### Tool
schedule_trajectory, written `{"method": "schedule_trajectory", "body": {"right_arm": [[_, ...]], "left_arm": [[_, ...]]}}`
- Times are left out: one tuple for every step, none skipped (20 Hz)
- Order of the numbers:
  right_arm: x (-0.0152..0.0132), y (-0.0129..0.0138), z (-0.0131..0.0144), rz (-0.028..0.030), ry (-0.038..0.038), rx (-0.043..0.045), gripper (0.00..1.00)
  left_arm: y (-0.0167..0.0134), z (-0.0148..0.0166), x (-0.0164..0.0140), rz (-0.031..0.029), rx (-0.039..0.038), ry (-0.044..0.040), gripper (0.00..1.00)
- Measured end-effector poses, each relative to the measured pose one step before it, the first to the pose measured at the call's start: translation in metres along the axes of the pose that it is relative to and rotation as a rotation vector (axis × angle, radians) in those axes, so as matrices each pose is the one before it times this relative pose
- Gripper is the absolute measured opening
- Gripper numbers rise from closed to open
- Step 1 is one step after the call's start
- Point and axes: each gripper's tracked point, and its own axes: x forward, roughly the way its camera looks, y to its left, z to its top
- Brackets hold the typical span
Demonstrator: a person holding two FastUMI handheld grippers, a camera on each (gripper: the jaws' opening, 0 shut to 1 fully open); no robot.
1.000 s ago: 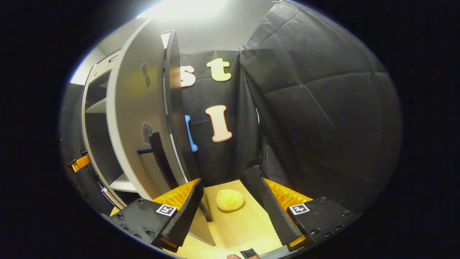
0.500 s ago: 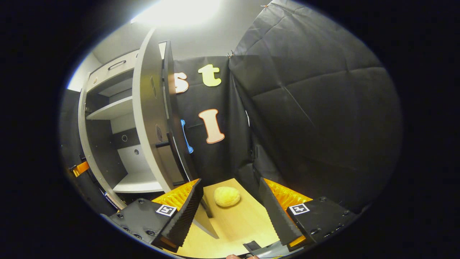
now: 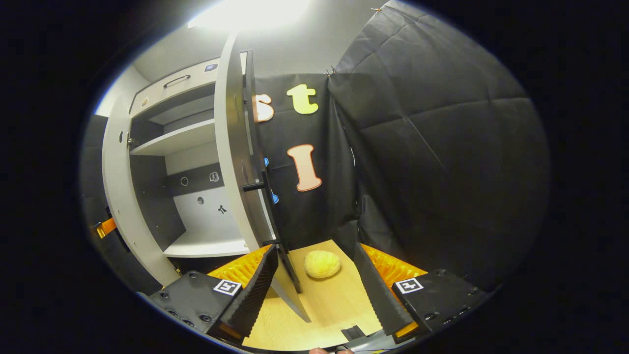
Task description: Open the right door of the double-door shoe cabinet with the right hand, and open the left door with the left hand.
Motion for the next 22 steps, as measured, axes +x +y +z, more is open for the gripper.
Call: {"method": "schedule_trajectory", "body": {"right_arm": [[0.00007,-0.00017,0.00031,0.00294,0.00394,0.00099,0.98],[0.00112,0.00100,-0.00145,0.00229,0.00396,0.00348,0.98],[0.00021,0.00055,-0.00017,0.00258,0.00378,0.00568,0.95],[0.00004,0.00058,0.00048,0.00379,0.00165,0.00601,0.92],[0.00082,0.00034,-0.00023,0.00325,0.00103,0.00484,0.92],[-0.00007,-0.00014,0.00056,0.00324,-0.00092,0.00298,0.92],[0.00040,-0.00016,-0.00036,0.00347,0.00074,-0.00009,0.98],[0.00209,0.00036,-0.00065,0.00281,0.00016,-0.00141,0.92],[0.00099,0.00073,-0.00071,0.00419,0.00173,-0.00225,0.92],[-0.00006,0.00029,-0.00028,0.00470,0.00224,-0.00228,0.92],[0.00104,0.00017,0.00040,0.00468,-0.00070,-0.00224,0.92],[0.00032,-0.00027,0.00084,0.00378,-0.00154,-0.00283,0.98],[0.00064,-0.00052,0.00029,0.00365,0.00007,-0.00359,0.98],[0.00163,0.00040,-0.00167,0.00135,0.00452,-0.00246,0.98],[0.00026,0.00012,0.00003,0.00287,0.00481,-0.00015,0.98],[0.00031,0.00092,0.00035,-0.00010,0.00369,0.00179,0.98],[0.00012,0.00097,0.00002,-0.00097,0.00209,0.00250,0.98],[-0.00085,0.00007,0.00165,-0.00089,-0.00189,0.00414,0.98],[-0.00042,0.00134,0.00062,-0.00036,-0.00418,0.00385,0.93],[-0.00017,0.00079,0.00007,0.00284,-0.00114,0.00093,0.98],[0.00122,0.00041,-0.00091,0.00004,0.00163,-0.00277,0.98],[0.00090,-0.00074,-0.00093,-0.00164,0.00264,-0.00509,0.98]], "left_arm": [[0.00483,-0.00026,-0.00284,0.01611,-0.00312,0.00329,0.10],[0.00629,-0.00012,-0.00244,0.01176,0.00138,-0.00259,0.10],[0.00486,-0.00069,-0.00098,0.00961,-0.00039,0.00061,0.11],[0.00448,0.00034,-0.00126,0.00657,-0.00132,0.00607,0.10],[0.00470,-0.00142,-0.00046,0.01112,0.00177,-0.00369,0.10],[0.00662,0.00312,0.00026,0.01260,-0.00368,-0.00059,0.02],[0.00572,-0.00054,-0.00242,0.00660,0.00408,-0.00346,0.02],[0.00578,0.00096,-0.00117,0.00838,0.00131,-0.00405,0.02],[0.00582,0.00063,-0.00193,0.01276,0.00290,-0.00144,0.02],[0.00739,-0.00051,-0.00098,0.01693,0.00214,-0.00065,0.02],[0.01036,-0.00169,-0.00189,0.01886,-0.00204,0.00549,0.02],[0.01120,-0.00094,-0.00023,0.02109,0.00023,0.00207,0.01],[0.01538,0.00029,-0.00153,0.03300,0.00970,0.00200,0.01],[0.01892,0.00302,0.00108,0.03550,0.01742,-0.00440,0.01],[0.00778,-0.00181,0.00224,-0.01847,-0.00074,0.00830,0.01],[-0.00046,-0.00079,-0.00459,-0.03733,-0.04322,-0.00446,0.01],[-0.00348,0.00357,0.00033,-0.01766,-0.03910,-0.01329,0.01],[0.00126,0.00157,-0.00050,0.00014,-0.00883,-0.00675,0.01],[0.00368,-0.00087,-0.00129,0.00474,0.01155,0.00111,0.01],[0.00170,0.00048,-0.00131,0.00942,0.01899,-0.00414,0.01],[0.00155,0.00018,-0.00156,0.01280,0.01972,0.00184,0.01],[-0.00083,-0.00102,-0.00209,0.00974,0.01948,-0.00066,0.01]]}}
